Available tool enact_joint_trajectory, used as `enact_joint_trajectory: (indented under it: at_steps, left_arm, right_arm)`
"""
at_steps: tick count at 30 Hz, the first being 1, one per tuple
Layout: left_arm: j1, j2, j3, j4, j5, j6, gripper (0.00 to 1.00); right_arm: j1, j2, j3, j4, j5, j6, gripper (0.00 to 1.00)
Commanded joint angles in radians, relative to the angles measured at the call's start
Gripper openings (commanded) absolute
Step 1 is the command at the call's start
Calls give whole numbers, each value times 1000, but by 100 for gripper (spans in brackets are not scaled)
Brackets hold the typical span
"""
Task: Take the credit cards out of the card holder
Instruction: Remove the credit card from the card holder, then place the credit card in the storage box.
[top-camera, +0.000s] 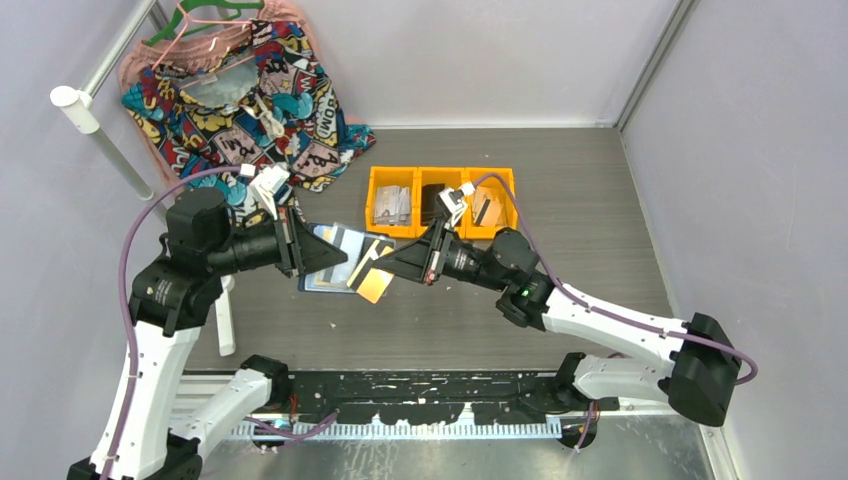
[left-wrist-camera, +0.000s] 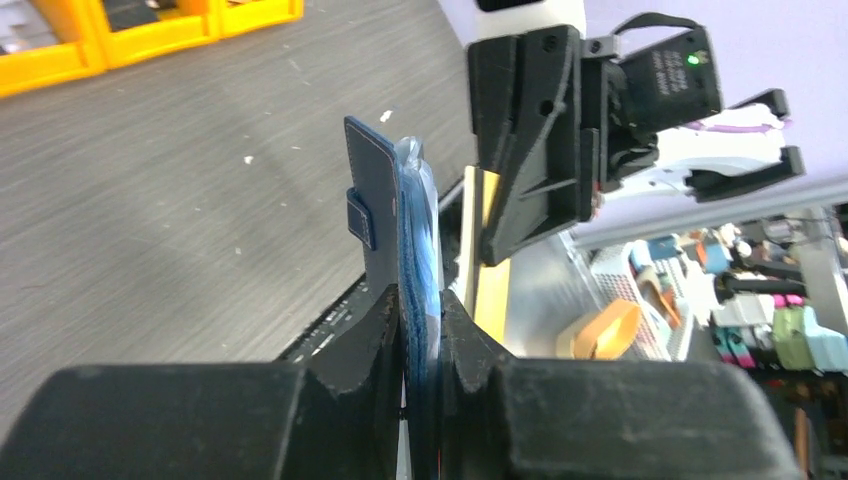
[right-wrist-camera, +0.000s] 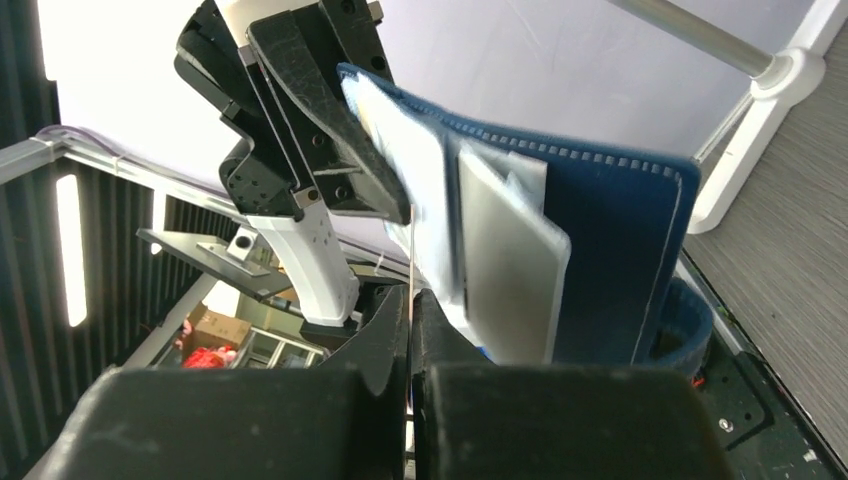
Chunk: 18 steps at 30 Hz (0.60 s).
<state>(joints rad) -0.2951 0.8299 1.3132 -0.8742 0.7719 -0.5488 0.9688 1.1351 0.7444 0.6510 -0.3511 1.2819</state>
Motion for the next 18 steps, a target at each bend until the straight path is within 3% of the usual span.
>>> enact_joint_trajectory:
  at_steps: [1,5,9,12,15,18]
  left_arm:
    - [-3,-8,47,-24,-134,102,0]
    - [-4,-7,65,-66,-202,205,0]
    - [-4,-6,75,-113,-234,326,0]
    - [-3,-6,75,-153,-257,391,0]
    - [-4,3,77,-199,-241,443,0]
    - [-3,10,89,-233,-197,473,0]
  right_arm:
    - [-21,-84,42,-60,14,-47,1]
    - [-122,-150,95,-266,-20,-106,1]
    - [-335,-172,212,-615,-74,-231,1]
    - [-514,-97,323,-889,-111,-352,1]
    - [-643,33,474,-1207,33,-561,1]
    - [-696,172,613,-1354,208,-728,1]
